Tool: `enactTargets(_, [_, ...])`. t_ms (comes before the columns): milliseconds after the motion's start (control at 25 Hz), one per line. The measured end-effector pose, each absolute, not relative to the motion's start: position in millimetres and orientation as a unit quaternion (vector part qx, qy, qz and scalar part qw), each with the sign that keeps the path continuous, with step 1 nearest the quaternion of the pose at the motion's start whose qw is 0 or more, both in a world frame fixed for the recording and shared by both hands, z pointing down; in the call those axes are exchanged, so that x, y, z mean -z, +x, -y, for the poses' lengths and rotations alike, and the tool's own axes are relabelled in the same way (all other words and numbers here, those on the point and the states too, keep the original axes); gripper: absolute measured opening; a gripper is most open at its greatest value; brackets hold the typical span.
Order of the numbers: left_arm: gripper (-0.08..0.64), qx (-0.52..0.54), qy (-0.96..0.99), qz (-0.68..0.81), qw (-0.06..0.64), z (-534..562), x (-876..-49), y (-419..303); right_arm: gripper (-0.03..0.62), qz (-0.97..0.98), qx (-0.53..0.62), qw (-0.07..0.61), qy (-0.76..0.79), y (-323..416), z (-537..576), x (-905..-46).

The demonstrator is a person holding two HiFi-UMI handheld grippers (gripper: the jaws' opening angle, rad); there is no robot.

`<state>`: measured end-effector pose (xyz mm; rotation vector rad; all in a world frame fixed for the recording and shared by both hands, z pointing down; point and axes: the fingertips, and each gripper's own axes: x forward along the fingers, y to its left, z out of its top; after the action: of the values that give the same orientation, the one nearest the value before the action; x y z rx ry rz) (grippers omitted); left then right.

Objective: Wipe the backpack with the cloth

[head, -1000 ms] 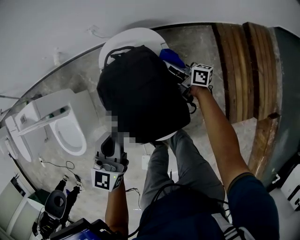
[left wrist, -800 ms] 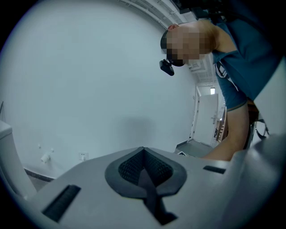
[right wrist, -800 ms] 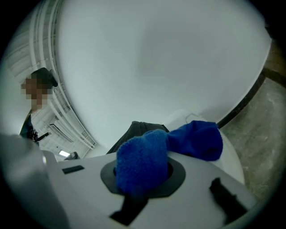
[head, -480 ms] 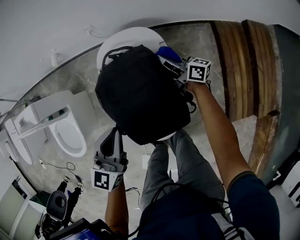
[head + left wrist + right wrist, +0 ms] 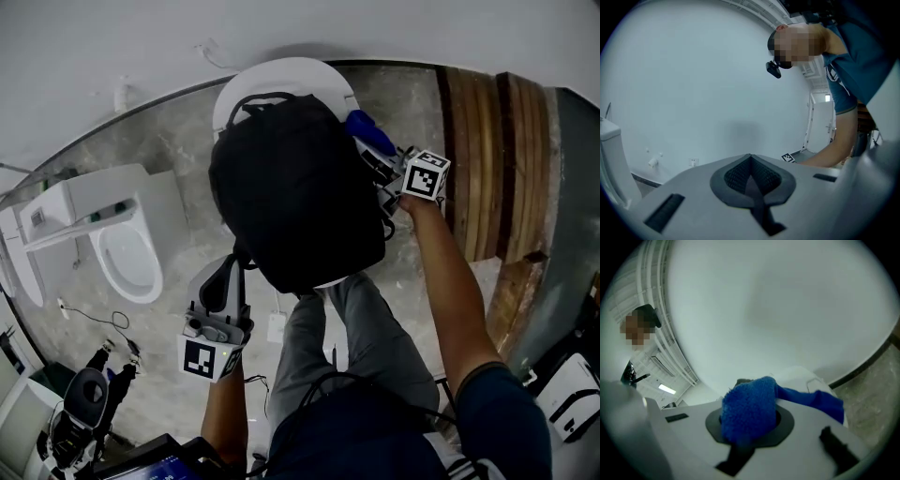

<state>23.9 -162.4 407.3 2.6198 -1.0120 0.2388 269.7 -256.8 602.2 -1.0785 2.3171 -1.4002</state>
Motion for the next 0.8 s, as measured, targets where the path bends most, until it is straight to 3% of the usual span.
enactTargets(200, [0.003, -0.075, 0.908, 0.378, 0.164, 159, -408, 7, 0.020, -0.844, 0.441, 0.034, -0.305, 242, 340, -580])
enactTargets(480, [0.003, -0.054, 0.891, 0.419, 0.167, 149, -409, -12, 0.020, -0.880, 0.366, -0.260, -0.157, 167, 368, -602])
enactTargets(800, [0.003, -0.046, 0.877, 0.444, 0.176, 137, -416, -36, 0.020, -0.876, 0.243, -0.413, -0.051, 104, 366, -611])
